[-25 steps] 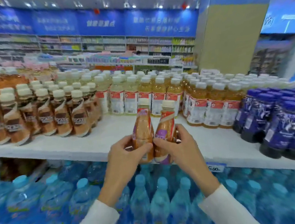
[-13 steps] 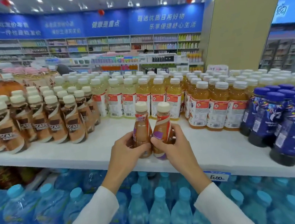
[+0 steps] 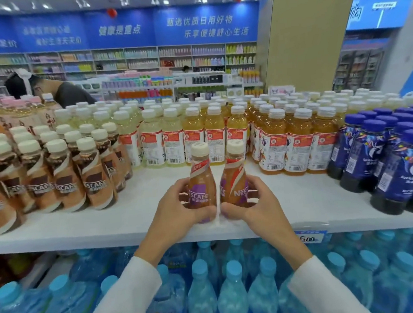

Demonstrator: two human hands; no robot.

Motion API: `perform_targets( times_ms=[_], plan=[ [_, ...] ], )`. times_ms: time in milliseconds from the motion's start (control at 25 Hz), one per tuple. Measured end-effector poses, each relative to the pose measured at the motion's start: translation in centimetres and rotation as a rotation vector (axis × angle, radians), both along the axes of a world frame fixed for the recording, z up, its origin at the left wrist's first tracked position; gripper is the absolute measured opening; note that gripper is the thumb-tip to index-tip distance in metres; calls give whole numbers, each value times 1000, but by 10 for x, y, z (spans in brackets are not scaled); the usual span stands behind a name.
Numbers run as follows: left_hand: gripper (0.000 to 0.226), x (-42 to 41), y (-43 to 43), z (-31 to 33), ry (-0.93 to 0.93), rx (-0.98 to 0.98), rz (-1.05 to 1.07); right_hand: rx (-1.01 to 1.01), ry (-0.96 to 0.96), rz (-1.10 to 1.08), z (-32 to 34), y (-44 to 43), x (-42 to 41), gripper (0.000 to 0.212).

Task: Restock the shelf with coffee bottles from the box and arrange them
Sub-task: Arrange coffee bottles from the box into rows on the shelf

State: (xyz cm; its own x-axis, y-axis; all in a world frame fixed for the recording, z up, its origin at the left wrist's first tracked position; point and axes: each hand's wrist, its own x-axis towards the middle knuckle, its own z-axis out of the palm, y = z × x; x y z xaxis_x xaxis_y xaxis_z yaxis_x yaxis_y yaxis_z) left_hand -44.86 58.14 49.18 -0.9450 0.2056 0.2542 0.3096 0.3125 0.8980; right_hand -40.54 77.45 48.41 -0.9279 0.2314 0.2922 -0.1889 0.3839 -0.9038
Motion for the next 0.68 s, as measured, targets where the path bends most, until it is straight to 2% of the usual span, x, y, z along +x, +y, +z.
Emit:
perform_targets(
  times_ms=[120,280,520,680],
  plan=[
    [70,5,8,-6,49,-67,147,84,-46,-64,0,-5,-3,71],
    [80,1,-3,-8,-30,-24,26,-59,-113,140,3,12,-1,77],
    [75,-6,0,-11,-63,21,-21,19,-18,25,1,3,1,65],
    [75,0,1,-9,-53,68,38,-61,-3,28,2,2,6,68]
  ],
)
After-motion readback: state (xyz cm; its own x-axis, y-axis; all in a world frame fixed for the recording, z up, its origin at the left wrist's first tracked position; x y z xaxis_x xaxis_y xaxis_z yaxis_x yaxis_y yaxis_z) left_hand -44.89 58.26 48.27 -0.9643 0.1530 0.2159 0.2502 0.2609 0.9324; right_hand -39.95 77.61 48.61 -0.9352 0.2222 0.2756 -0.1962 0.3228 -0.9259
